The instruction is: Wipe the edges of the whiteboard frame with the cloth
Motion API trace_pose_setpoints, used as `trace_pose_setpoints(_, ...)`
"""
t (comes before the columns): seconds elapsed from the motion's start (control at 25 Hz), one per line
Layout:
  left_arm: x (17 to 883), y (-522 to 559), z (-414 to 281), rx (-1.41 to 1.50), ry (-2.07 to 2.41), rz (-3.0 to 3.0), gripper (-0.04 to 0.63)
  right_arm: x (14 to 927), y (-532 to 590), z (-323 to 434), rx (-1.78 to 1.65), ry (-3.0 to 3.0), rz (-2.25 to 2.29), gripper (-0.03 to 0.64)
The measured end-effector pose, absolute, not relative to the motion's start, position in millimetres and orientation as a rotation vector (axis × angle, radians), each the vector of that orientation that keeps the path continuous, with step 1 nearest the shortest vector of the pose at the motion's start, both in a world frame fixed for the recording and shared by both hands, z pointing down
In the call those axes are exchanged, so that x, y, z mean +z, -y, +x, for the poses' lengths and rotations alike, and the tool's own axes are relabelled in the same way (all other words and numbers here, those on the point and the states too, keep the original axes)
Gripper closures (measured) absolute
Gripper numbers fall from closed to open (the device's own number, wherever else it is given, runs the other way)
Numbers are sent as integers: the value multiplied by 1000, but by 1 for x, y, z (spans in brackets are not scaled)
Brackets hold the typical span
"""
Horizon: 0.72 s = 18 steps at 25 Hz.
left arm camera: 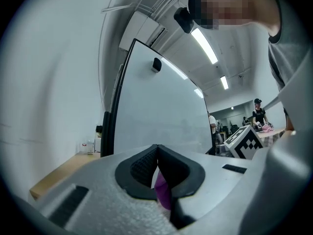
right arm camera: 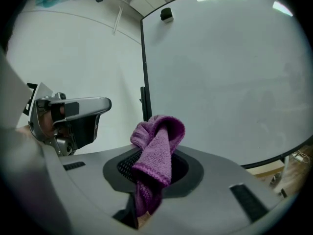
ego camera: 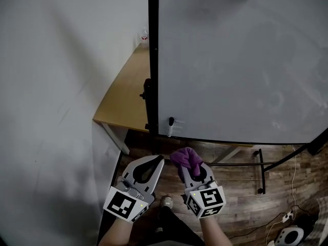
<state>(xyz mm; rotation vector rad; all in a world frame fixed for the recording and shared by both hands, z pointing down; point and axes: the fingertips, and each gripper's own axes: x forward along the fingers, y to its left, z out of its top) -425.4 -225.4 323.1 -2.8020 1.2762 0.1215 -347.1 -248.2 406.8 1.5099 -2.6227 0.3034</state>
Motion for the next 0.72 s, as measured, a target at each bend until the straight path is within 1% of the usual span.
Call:
trace_pose_setpoints(0.36, 354, 243, -438, 121, -1340, -2822, 578, 467, 279, -370, 372, 2559, 1418, 551)
trace_pose_setpoints(0.72, 375, 255, -444, 26, -1382, -2875, 578, 513, 316, -405, 377, 2515, 1386, 551)
